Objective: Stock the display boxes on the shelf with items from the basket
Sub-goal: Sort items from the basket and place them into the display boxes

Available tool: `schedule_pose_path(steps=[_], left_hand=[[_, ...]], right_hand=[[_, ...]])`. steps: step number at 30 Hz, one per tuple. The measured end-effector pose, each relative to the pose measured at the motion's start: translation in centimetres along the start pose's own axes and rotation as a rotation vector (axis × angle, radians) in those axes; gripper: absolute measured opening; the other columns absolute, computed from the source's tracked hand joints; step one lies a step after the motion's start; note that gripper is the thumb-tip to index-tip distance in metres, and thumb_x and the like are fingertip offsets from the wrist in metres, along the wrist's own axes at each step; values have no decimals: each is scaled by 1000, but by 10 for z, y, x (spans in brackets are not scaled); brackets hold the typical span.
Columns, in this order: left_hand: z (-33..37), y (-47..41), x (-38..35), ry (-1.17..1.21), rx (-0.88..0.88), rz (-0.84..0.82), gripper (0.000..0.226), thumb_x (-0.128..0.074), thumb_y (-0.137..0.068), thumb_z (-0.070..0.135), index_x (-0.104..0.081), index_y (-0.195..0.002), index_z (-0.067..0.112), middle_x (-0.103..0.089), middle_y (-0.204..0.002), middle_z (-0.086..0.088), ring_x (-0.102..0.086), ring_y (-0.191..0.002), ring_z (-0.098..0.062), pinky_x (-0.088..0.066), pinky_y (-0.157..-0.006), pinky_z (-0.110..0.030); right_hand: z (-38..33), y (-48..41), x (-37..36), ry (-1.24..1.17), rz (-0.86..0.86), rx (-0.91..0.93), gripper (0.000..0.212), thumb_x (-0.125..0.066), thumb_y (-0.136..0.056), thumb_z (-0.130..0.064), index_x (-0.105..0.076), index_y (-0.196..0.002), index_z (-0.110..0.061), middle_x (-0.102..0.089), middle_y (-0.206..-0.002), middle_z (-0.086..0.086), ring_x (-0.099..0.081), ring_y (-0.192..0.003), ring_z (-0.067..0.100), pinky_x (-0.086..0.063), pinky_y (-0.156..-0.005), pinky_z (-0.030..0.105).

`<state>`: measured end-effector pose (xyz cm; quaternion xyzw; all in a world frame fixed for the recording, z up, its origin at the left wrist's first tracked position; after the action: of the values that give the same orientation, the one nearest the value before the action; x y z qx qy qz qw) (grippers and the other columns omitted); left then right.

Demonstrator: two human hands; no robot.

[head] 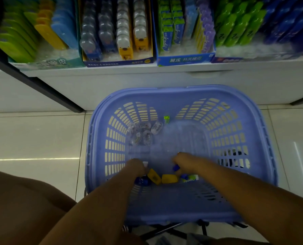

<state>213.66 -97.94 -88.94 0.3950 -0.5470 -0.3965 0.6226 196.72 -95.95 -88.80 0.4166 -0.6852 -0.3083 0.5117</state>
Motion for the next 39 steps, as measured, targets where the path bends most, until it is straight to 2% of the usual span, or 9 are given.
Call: schedule_pose_path(steps=[4, 8, 12, 19, 23, 25, 31, 35, 39], left_hand=[[31, 15, 1, 647, -44, -127, 30, -54, -96, 27, -48, -74, 7, -53, -76, -12, -52, -57, -15, -48, -53, -24], [77, 33, 18, 1120, -164, -311, 17, -50, -91, -1, -51, -77, 8, -56, -79, -10, -58, -73, -16, -51, -65, -30], [99, 52, 56, 1135, -313, -244, 13, -52, -88, -1, -56, -100, 3, -60, -87, -11, -62, -83, -20, -54, -81, -34], [100, 99, 101, 1042, -483, -49, 3, -60, -92, 13, -58, -92, 15, -61, -77, -3, -58, -71, -14, -53, -64, -22], [89, 127, 125, 1081, -477, 28, 7, -60, -90, 9, -60, -97, 11, -65, -81, -8, -62, -74, -19, -55, -65, -27], [85, 144, 141, 1092, -483, 80, 6, -60, -89, 8, -61, -94, 10, -64, -77, -8, -61, -67, -18, -57, -66, -30], [61, 212, 200, 972, -520, 223, 7, -63, -88, 15, -65, -91, 8, -67, -77, -6, -61, -58, -10, -53, -51, -20], [28, 254, 232, 892, -547, 255, 7, -66, -87, 18, -65, -80, 15, -69, -71, -1, -58, -52, -4, -47, -46, -16], [-4, 262, 243, 922, -532, 253, 4, -66, -86, 18, -65, -84, 15, -69, -75, -2, -55, -54, -6, -44, -44, -17]], right_hand=[[39, 14, 32, -528, 46, -126, 27, -65, -88, -24, -58, -95, 1, -55, -99, 23, -57, -83, 28, -54, -75, 41], [41, 24, 68, -1001, 57, -108, 21, -63, -90, -22, -58, -91, -2, -55, -93, 14, -62, -87, 26, -57, -78, 37], [18, 34, 108, -1073, 164, -16, 23, -64, -89, -23, -61, -80, -2, -62, -78, 13, -65, -76, 20, -58, -76, 35], [-11, 69, 151, -1062, 301, 30, 30, -69, -84, -25, -64, -82, 4, -61, -69, 14, -66, -64, 21, -59, -73, 30], [-29, 96, 167, -1226, 146, 213, 4, -63, -85, 2, -65, -88, 3, -65, -83, 12, -67, -70, 11, -58, -71, 21], [-39, 109, 182, -1224, 141, 298, 12, -57, -85, 10, -64, -86, -1, -65, -83, 9, -67, -69, 8, -57, -69, 18], [-77, 157, 246, -1188, 288, 543, 15, -60, -86, 0, -66, -99, -4, -70, -77, -4, -66, -74, 4, -54, -65, 15], [-100, 178, 293, -1207, 534, 661, 18, -60, -86, -1, -65, -103, -7, -70, -94, 3, -68, -81, 9, -54, -68, 16], [-124, 190, 335, -822, 1027, 596, 18, -70, -83, -10, -60, -90, -23, -62, -88, 0, -64, -79, 11, -55, -69, 20]])
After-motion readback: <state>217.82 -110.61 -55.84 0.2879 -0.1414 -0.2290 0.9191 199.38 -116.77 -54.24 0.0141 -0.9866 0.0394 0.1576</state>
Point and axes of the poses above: each hand's wrist, its own y-axis away from the middle knuckle, its own x-axis out of the back of the hand, z = x × y, the point moved 9 cm from there along -y, towards the middle knuckle
